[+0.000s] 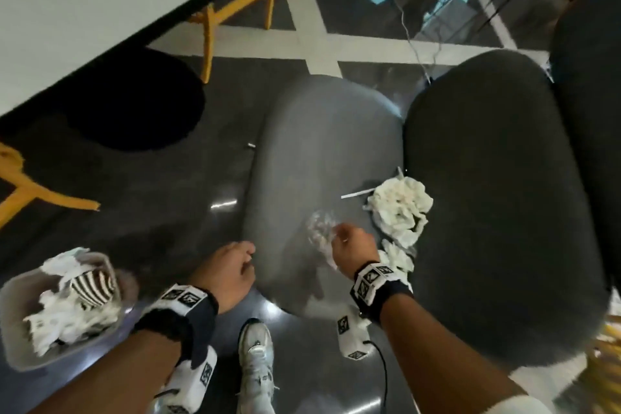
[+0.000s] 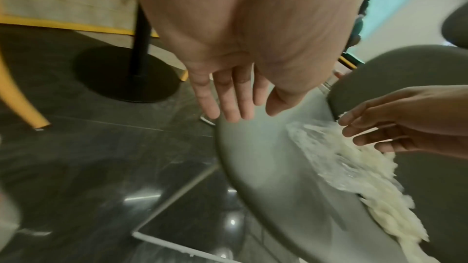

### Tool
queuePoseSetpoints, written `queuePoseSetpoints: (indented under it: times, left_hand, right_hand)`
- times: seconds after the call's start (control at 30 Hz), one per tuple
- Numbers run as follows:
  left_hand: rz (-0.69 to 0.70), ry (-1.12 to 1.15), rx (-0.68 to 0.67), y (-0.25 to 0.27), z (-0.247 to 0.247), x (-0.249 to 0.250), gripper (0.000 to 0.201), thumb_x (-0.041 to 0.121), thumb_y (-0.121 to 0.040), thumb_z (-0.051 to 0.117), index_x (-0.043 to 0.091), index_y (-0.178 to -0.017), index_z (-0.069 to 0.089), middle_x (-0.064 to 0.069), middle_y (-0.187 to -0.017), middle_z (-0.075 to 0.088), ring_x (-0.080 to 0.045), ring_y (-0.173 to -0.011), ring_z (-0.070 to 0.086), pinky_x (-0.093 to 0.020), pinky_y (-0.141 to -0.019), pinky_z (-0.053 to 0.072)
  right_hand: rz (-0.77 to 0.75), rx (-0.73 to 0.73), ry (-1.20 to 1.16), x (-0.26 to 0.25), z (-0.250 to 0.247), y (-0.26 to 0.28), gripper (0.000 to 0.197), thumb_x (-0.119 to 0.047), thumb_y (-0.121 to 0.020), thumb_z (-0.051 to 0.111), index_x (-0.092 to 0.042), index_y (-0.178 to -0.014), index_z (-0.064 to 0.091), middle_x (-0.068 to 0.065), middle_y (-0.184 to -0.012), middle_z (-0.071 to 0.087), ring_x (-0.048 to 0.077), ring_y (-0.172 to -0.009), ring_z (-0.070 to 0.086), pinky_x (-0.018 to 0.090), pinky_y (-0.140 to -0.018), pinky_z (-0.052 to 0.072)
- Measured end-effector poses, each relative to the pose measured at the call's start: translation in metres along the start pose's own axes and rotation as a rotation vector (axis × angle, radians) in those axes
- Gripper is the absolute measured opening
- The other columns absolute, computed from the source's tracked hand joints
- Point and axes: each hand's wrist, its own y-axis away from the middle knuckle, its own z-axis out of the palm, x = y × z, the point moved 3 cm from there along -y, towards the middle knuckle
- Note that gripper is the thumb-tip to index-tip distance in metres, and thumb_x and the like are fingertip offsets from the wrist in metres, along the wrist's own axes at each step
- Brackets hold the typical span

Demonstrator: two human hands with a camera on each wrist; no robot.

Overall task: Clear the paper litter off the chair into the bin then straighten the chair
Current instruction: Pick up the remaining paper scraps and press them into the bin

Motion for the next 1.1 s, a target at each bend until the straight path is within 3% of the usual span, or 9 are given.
queuePoseSetpoints:
  times: [0.1,0.2,0.27,0.37,0.47,0.63,0.8,0.93,1.1]
  left_hand:
    - [0.122,-0.143,-0.042,-0.027,0.042,0.057,0.058,0.027,-0.083,0.06,0.025,-0.138,0.043,-0.001,-0.137,0.046,-0.025,-0.131,0.043,-0.036,-0.111,0.036]
    - [0.256,-0.3,-0.025,-0.048,0.073,0.112,0.074,0.034,-0.077,0.064,0.033,-0.143,0.031,-0.001,-0.144,0.032,-0.028,-0.134,0.035,-0.042,-0.109,0.033]
    - [0.299,-0.415,-0.055,-0.062,0.091,0.135,0.082,0.037,-0.076,0.066,0.039,-0.147,0.024,-0.003,-0.154,0.019,-0.03,-0.142,0.023,-0.047,-0.112,0.028]
    - [0.276,-0.537,-0.151,-0.082,0.115,0.145,0.088,0.043,-0.076,0.069,0.048,-0.147,0.018,0.001,-0.161,-0.002,-0.033,-0.149,0.002,-0.055,-0.116,0.017]
    - [0.246,-0.565,-0.21,-0.095,0.131,0.14,0.077,0.047,-0.078,0.068,0.048,-0.144,0.028,0.002,-0.162,-0.005,-0.033,-0.15,-0.002,-0.057,-0.118,0.014]
    - [0.232,-0.619,-0.21,-0.101,0.146,0.127,0.033,0.027,-0.088,0.059,0.035,-0.121,0.06,-0.006,-0.147,0.034,-0.032,-0.135,0.033,-0.046,-0.11,0.032]
    - [0.21,-0.482,-0.116,-0.099,0.13,0.109,0.037,0.0,-0.088,0.047,0.017,-0.117,0.062,-0.016,-0.129,0.053,-0.035,-0.128,0.045,-0.042,-0.106,0.041]
    - [0.122,-0.282,-0.02,-0.091,0.089,0.087,0.026,-0.004,-0.087,0.046,0.013,-0.096,0.064,-0.012,-0.097,0.06,-0.034,-0.1,0.057,-0.043,-0.091,0.048]
    - [-0.069,-0.037,0.131,-0.066,0.025,0.034,0.019,0.0,-0.085,0.05,0.005,-0.091,0.068,-0.015,-0.097,0.068,-0.033,-0.092,0.063,-0.035,-0.079,0.049]
  right_hand:
    - [0.157,0.025,0.107,0.07,-0.035,-0.009,0.034,-0.025,-0.086,0.057,-0.017,-0.118,0.065,0.018,-0.124,0.062,0.038,-0.117,0.057,0.038,-0.099,0.048]
    - [0.294,-0.074,0.177,0.127,-0.036,-0.016,0.062,-0.043,-0.077,0.061,-0.036,-0.136,0.046,0.014,-0.146,0.037,0.039,-0.132,0.04,0.046,-0.108,0.041]
    - [0.28,-0.139,0.152,0.149,-0.026,-0.021,0.076,-0.044,-0.073,0.066,-0.045,-0.142,0.035,0.013,-0.157,0.018,0.039,-0.137,0.037,0.045,-0.111,0.039]
    - [0.222,-0.154,0.094,0.163,-0.01,-0.028,0.078,-0.031,-0.078,0.072,-0.039,-0.146,0.035,0.017,-0.16,0.005,0.042,-0.136,0.039,0.037,-0.112,0.039]
    - [0.209,-0.13,0.12,0.169,0.004,-0.033,0.075,-0.026,-0.078,0.073,-0.035,-0.143,0.038,0.02,-0.159,-0.003,0.046,-0.135,0.038,0.034,-0.114,0.037]
    - [0.183,-0.144,0.088,0.175,0.012,-0.032,0.062,-0.018,-0.076,0.074,-0.028,-0.133,0.052,0.016,-0.145,0.022,0.043,-0.117,0.052,0.039,-0.107,0.045]
    - [0.139,-0.192,0.029,0.151,0.012,-0.03,0.037,-0.012,-0.078,0.065,-0.024,-0.113,0.064,0.01,-0.122,0.048,0.034,-0.106,0.06,0.031,-0.097,0.046]
    - [0.074,-0.171,-0.089,0.086,0.021,-0.038,0.036,-0.014,-0.08,0.064,-0.022,-0.115,0.067,0.011,-0.116,0.066,0.031,-0.111,0.061,0.027,-0.093,0.044]
    - [-0.006,-0.22,-0.163,-0.016,0.051,-0.035,0.033,-0.019,-0.082,0.062,-0.025,-0.114,0.067,0.007,-0.108,0.072,0.028,-0.103,0.068,0.037,-0.093,0.054]
